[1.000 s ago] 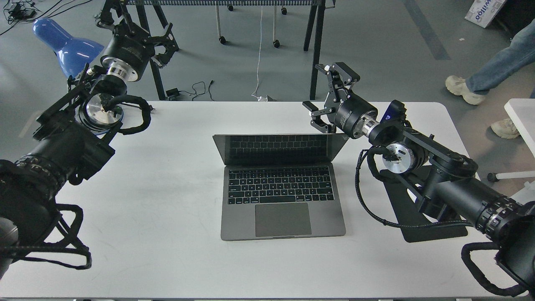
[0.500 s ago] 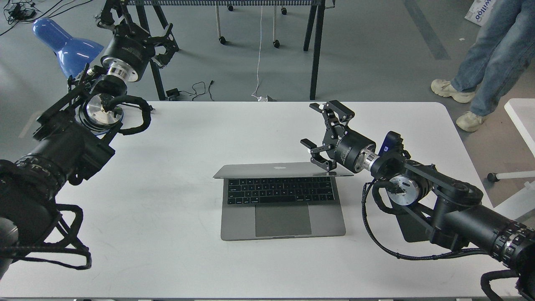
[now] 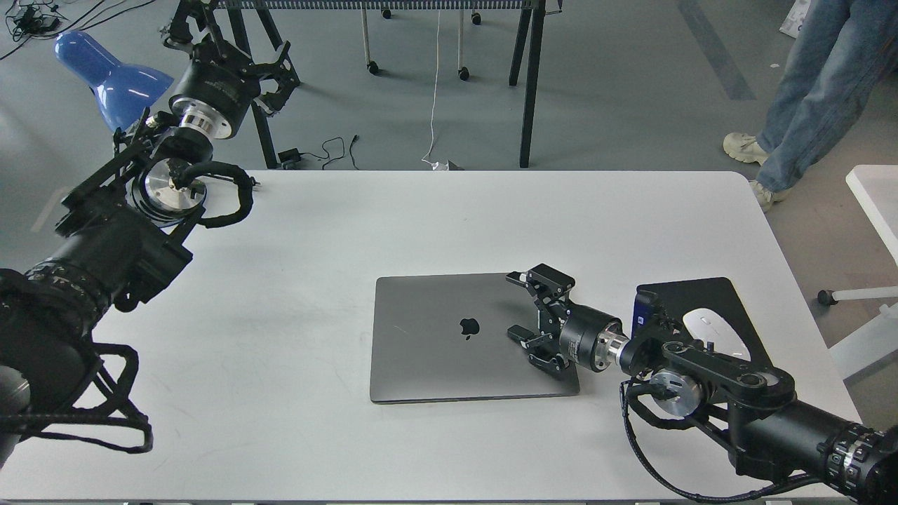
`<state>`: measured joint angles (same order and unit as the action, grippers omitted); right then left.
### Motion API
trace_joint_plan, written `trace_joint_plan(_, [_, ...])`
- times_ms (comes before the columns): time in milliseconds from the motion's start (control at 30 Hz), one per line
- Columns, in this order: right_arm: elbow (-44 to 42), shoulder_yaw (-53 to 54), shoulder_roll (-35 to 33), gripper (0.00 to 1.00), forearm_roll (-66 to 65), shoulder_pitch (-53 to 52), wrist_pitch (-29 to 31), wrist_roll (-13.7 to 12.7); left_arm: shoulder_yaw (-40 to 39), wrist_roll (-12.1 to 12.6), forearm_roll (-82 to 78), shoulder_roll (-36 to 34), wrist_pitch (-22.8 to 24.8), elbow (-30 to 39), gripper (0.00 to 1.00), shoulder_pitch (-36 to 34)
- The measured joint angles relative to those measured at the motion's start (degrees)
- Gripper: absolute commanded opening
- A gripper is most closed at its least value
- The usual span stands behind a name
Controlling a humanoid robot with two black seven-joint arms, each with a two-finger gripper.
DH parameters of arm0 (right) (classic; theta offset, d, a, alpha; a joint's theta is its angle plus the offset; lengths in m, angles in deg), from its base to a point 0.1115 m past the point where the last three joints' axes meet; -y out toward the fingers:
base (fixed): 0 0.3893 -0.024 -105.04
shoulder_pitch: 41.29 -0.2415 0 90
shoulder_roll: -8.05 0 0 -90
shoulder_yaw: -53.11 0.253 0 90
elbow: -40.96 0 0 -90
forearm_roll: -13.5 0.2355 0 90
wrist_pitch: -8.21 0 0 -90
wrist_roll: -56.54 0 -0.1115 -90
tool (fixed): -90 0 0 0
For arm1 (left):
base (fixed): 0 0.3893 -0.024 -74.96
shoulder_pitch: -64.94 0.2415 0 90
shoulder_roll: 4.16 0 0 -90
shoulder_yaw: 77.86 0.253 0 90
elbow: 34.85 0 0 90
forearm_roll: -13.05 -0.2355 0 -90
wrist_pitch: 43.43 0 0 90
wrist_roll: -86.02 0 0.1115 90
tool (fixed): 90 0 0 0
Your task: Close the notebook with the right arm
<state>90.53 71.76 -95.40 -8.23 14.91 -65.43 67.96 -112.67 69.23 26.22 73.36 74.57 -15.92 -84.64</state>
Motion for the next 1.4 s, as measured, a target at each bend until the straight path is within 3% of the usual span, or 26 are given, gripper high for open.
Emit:
trace_joint_plan(333, [0.5, 2.8, -0.7, 1.00, -0.2, 0.5, -0.1, 0.1, 0.0, 0.0, -0.1, 0.0, 0.0, 0.0, 1.00, 0.0])
trace_joint_plan(633, [2.0, 24.4, -3.5, 1.00, 0.1, -3.5, 0.9, 0.1, 0.1, 0.1, -0.2, 0.0, 0.0, 0.1, 1.00, 0.1])
trace_joint_plan(833, [-0.7, 35.2, -5.8, 1.00, 1.0, -8.3, 0.3, -2.7, 0.1, 0.1, -0.2, 0.0, 0.0, 0.0, 1.00, 0.1])
trace_joint_plan(967, [-3.0, 40.3, -6.3, 1.00, 5.2, -9.1, 0.3, -3.2, 0.1, 0.1, -0.2, 0.0, 0.0, 0.0, 1.00, 0.1])
trace_joint_plan(1233, [-9.8, 42.2, -6.5, 1.00, 19.0, -9.3, 0.8, -4.3, 0.1, 0.0, -0.2, 0.0, 0.0, 0.0, 1.00, 0.2])
trace_joint_plan(1400, [-11.1, 42.1, -7.0, 1.00, 20.4, -8.8, 1.1, -4.4, 0.0, 0.0, -0.1, 0.0, 0.0, 0.0, 1.00, 0.2])
